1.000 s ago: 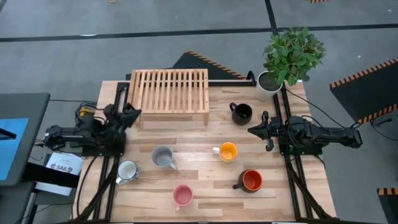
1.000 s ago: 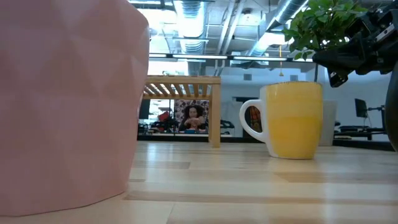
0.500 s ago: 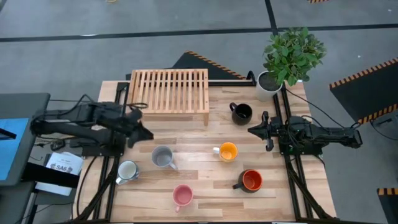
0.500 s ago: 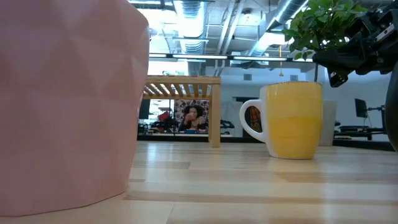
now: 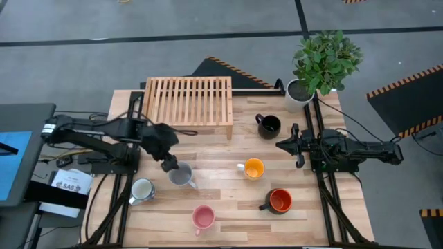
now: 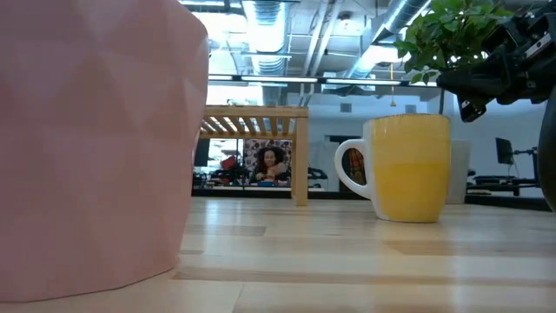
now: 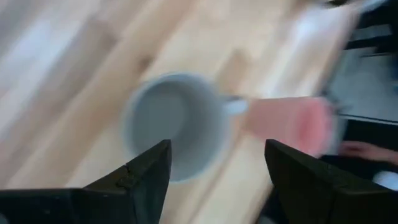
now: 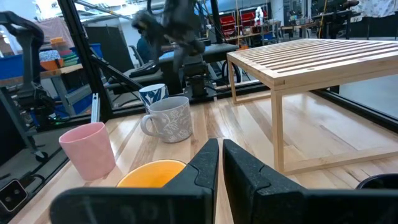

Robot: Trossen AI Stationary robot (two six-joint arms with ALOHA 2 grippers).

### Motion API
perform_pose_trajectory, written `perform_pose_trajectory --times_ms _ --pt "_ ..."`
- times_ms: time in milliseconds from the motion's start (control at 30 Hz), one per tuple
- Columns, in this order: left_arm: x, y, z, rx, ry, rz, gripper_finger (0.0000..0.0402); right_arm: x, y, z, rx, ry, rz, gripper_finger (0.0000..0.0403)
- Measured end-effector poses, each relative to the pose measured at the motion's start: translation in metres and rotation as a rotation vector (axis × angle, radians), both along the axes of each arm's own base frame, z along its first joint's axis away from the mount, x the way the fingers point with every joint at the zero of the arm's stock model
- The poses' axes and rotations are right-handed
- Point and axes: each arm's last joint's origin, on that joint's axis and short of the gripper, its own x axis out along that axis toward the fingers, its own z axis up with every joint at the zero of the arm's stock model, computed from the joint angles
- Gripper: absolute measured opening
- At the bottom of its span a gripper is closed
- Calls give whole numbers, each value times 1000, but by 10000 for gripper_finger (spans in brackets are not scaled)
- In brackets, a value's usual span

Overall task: Place coffee mugs
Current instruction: Put the gray mug on the shelf

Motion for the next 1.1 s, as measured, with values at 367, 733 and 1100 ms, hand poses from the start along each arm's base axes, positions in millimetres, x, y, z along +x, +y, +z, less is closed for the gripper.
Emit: perform_pose_trajectory --times_ms 367,733,1100 --pt "24 -4 -34 97 202 17 238 0 0 0 0 0 0 51" --pt "43 -20 -70 211 373 -37 238 0 0 0 0 0 0 51" --pt "54 -23 -64 220 397 -98 30 0 0 0 0 -1 0 51"
